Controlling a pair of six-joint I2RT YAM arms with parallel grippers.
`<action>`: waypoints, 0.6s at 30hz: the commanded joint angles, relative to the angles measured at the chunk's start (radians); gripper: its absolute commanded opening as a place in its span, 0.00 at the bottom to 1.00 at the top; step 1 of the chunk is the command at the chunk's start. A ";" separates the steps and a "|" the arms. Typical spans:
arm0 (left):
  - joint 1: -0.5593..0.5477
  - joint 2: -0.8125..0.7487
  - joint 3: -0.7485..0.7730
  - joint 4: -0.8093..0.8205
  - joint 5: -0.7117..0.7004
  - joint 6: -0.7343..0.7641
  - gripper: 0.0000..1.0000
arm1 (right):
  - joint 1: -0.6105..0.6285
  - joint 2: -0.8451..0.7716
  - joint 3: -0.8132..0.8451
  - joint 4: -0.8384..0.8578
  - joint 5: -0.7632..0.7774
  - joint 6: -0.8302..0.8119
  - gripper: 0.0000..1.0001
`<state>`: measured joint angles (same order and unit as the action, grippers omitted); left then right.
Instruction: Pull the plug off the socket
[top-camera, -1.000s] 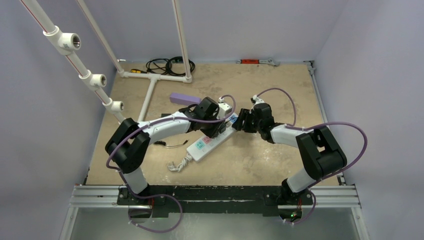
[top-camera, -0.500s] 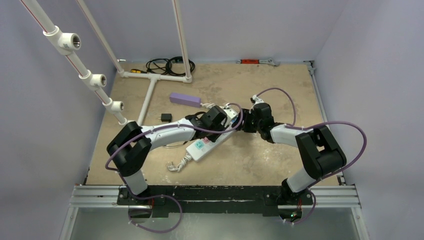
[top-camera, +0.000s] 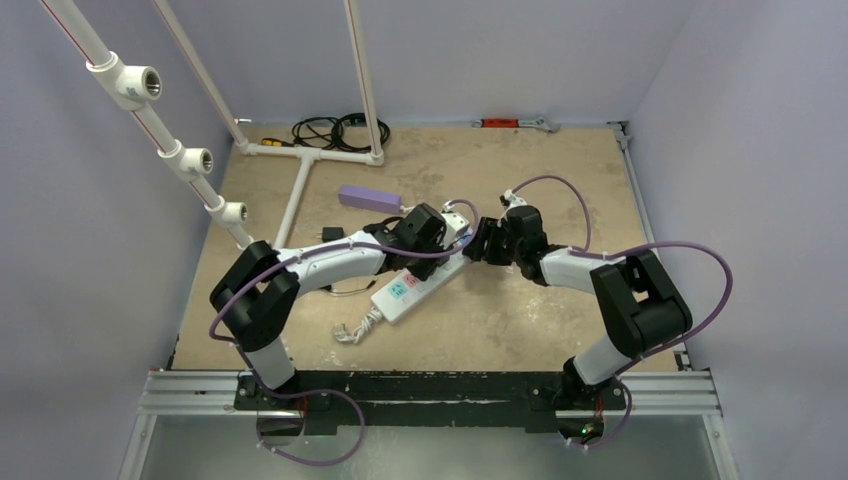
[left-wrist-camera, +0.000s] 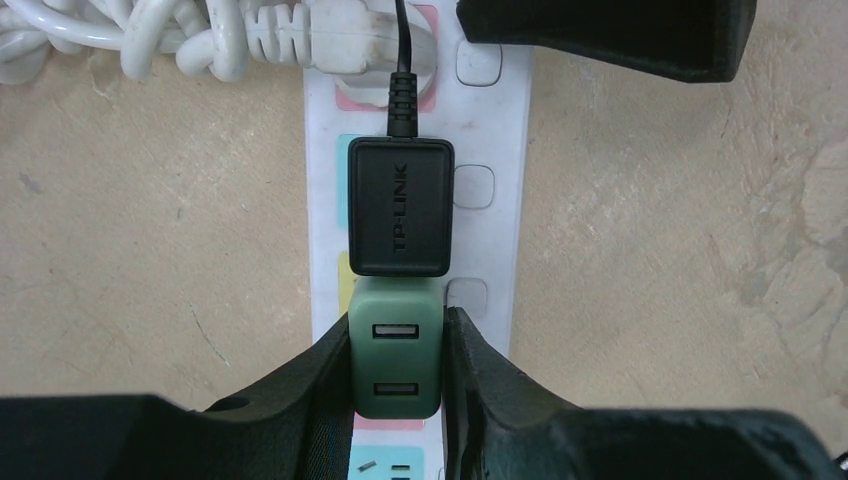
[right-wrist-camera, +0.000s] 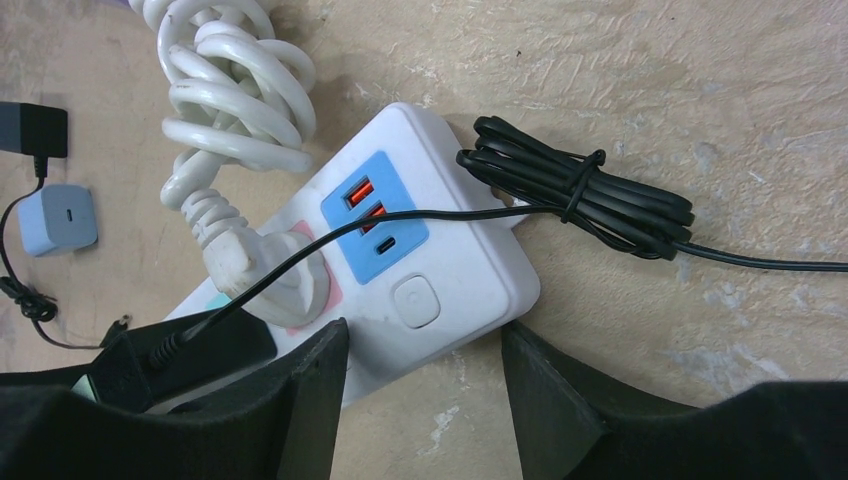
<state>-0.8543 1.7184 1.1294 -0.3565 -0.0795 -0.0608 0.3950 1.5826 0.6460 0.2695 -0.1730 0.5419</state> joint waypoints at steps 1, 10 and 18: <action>0.062 -0.025 0.000 -0.050 0.115 -0.010 0.00 | -0.003 0.033 0.013 -0.053 0.024 -0.023 0.58; 0.110 -0.030 0.003 -0.048 0.186 -0.027 0.00 | -0.002 0.050 0.021 -0.059 0.023 -0.022 0.50; 0.093 -0.050 -0.012 -0.053 0.018 -0.013 0.00 | -0.001 0.053 0.023 -0.059 0.021 -0.023 0.48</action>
<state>-0.7620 1.7161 1.1294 -0.3622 0.0711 -0.0860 0.3973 1.6035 0.6659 0.2764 -0.1871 0.5568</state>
